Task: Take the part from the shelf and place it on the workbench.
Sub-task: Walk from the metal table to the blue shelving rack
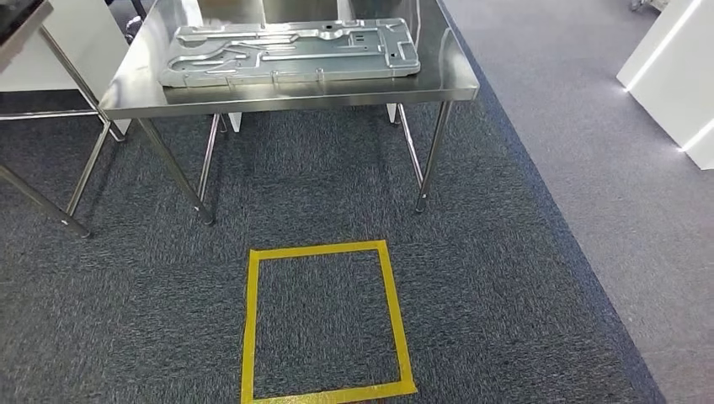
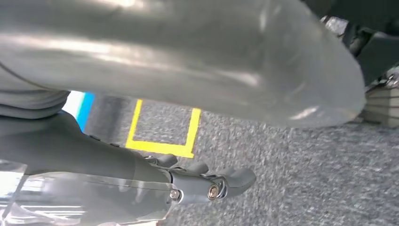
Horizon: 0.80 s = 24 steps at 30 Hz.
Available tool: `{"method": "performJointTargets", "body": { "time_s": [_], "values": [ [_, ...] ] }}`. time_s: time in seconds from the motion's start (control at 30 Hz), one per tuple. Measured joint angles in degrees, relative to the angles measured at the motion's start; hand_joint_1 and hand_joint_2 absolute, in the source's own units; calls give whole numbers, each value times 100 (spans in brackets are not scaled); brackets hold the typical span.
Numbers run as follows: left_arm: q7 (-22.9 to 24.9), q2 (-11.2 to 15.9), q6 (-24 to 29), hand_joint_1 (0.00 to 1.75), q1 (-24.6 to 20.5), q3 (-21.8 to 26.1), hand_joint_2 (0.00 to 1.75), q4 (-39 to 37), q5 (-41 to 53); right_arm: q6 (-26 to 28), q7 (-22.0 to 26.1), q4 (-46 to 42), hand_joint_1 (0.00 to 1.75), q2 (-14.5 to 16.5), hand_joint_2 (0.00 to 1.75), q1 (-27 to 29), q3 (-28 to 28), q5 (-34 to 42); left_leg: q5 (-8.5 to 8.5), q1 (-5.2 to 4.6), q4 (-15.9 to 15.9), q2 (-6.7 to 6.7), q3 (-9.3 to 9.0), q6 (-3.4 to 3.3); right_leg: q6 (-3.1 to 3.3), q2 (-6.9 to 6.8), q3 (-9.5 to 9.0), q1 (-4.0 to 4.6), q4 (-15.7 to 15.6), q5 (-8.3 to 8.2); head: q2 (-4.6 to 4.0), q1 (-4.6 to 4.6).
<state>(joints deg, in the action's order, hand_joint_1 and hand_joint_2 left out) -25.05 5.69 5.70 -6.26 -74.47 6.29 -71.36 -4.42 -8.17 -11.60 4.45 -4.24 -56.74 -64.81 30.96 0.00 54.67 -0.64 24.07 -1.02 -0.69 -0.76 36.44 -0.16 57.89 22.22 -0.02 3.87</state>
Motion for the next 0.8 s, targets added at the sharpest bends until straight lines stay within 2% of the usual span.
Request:
{"method": "performJointTargets", "body": {
  "time_s": [0.03,0.07,0.13,0.17,0.2,0.23,0.27,0.3,0.33,0.37,0.4,0.43,0.5,0.53,0.57,0.6,0.63,0.67,0.7,0.73,0.77,0.8],
  "values": [
    [3,1,-1,0,1,0,0,0,0,1,0,1,0,-1,0,2,0,0,-78,5,-2,-13,73,-48,-34,16,50,-11,85,141,0,0],
    [4,1,-1,0,1,0,0,0,0,3,-1,1,0,-1,0,5,0,0,-163,11,-12,-24,157,-89,-63,34,114,-18,262,388,0,0],
    [5,1,-1,0,2,0,0,0,0,3,-2,2,0,1,0,7,0,0,-327,6,-2,-31,361,-134,-105,52,277,-36,924,1022,0,0],
    [5,1,-1,0,6,0,0,0,0,3,-3,2,0,3,0,8,0,0,-407,2,13,-31,472,-132,-123,54,333,-42,1288,1198,0,0],
    [5,1,-1,0,9,0,0,0,0,2,-2,3,0,4,0,8,0,0,-488,-1,38,-32,599,-124,-137,55,333,-48,1560,1219,0,0],
    [5,1,-2,0,9,0,0,0,0,2,-2,3,0,6,0,8,0,0,-560,0,74,-34,727,-111,-146,55,254,-54,1665,1105,0,0],
    [5,1,-2,0,9,0,0,0,0,3,-2,3,0,8,0,7,0,0,-627,3,119,-36,856,-96,-148,54,69,-58,1565,920,0,0],
    [5,1,-2,0,6,0,0,0,0,3,-2,3,0,7,0,3,0,0,-686,6,169,-36,976,-78,-140,54,-224,-60,1262,771,0,0],
    [4,1,-2,0,4,0,0,0,0,4,-2,3,0,7,0,-4,0,0,-733,3,223,-33,1074,-57,-122,54,-589,-51,817,745,0,0],
    [4,1,-2,0,2,0,0,0,0,6,-2,3,0,5,0,-14,0,0,-782,-2,270,-30,1151,-30,-86,53,-925,-41,344,817,0,1],
    [3,1,-2,0,1,0,0,0,0,6,-1,3,0,5,0,-22,1,0,-833,-4,297,-30,1199,-1,-46,53,-1160,-25,-11,916,0,1],
    [2,1,-2,0,0,0,0,0,0,6,-1,3,0,5,0,-27,1,0,-889,-3,305,-31,1226,33,-2,53,-1274,-5,-216,989,0,1],
    [3,3,-2,0,6,-1,0,0,1,4,0,5,0,13,0,-30,2,0,-971,16,296,-28,1260,105,99,39,-1213,0,-270,920,0,1],
    [7,5,-3,0,12,-2,0,0,2,3,-1,7,0,20,0,-35,1,0,-880,26,354,-16,1299,135,156,26,-1150,-7,-272,847,0,1],
    [10,8,-4,0,18,-3,0,0,2,3,-1,8,0,26,0,-39,1,1,-666,36,510,-4,1356,160,203,12,-1070,-16,-279,763,0,1],
    [13,12,-6,0,21,-4,0,0,1,4,-1,10,0,33,0,-42,0,3,-357,52,771,7,1430,181,238,-2,-977,-17,-276,680,0,1],
    [15,14,-8,0,21,-5,0,0,1,6,-1,10,0,33,0,-40,0,5,-33,59,1116,10,1504,202,258,-3,-875,-9,-266,604,0,2],
    [16,16,-11,0,17,-7,0,0,0,8,-1,10,0,33,0,-37,0,9,201,66,1497,10,1558,224,260,-5,-760,-2,-247,523,0,2],
    [17,16,-15,0,13,-10,0,0,0,10,-1,10,0,34,0,-35,-1,13,278,70,1807,10,1567,240,257,-6,-635,4,-221,443,0,1],
    [17,13,-20,0,8,-16,0,0,0,10,-1,10,0,33,0,-34,-1,15,228,72,1995,10,1522,250,250,-6,-510,7,-191,369,0,2],
    [18,7,-23,0,1,-26,0,1,0,11,0,10,0,33,0,-35,-2,16,60,74,1981,10,1375,249,236,-6,-372,9,-150,295,0,2],
    [18,-1,-25,0,-10,-36,0,2,1,11,0,10,0,31,0,-35,-2,14,-113,75,1776,11,1142,238,220,-4,-246,9,-107,230,0,2]
  ]
}}
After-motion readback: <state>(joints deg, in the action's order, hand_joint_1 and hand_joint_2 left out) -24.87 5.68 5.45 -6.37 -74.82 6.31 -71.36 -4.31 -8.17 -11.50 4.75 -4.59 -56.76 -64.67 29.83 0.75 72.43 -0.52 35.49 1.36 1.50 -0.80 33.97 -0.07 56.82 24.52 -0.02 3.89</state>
